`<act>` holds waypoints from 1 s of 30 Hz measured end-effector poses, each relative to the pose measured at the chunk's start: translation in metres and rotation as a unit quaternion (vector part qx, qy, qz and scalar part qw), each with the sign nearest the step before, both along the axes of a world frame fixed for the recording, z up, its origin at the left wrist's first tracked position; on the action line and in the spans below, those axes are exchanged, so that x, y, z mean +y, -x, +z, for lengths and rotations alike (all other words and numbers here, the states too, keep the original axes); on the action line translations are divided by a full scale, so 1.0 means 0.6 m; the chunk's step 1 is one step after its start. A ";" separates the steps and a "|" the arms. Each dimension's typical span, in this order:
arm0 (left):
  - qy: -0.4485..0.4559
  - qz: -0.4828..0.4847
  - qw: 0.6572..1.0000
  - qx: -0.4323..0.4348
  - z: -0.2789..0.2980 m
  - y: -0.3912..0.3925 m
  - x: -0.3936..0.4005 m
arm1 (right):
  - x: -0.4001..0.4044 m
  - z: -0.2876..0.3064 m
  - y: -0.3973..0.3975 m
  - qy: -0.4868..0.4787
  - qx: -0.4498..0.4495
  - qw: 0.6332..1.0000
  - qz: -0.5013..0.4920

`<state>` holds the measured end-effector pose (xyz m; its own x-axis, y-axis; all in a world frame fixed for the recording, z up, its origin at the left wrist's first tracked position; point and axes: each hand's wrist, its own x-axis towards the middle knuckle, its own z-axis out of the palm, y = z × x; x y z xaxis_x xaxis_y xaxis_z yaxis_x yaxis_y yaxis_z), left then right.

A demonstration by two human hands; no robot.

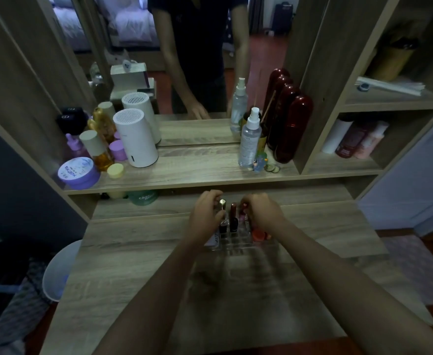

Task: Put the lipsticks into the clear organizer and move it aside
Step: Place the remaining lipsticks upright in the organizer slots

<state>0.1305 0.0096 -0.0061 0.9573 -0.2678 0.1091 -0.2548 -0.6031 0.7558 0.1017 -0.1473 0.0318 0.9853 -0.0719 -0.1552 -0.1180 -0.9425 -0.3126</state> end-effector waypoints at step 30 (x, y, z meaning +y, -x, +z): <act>-0.160 -0.077 0.980 -0.089 0.014 -0.021 -0.044 | -0.009 -0.003 -0.006 0.006 -0.011 1.000 0.012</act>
<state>0.1430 -0.0167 0.0025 0.8760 -0.4557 0.1581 -0.4728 -0.7462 0.4687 0.1051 -0.1528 0.0301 0.9900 -0.0490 -0.1324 -0.0876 -0.9489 -0.3033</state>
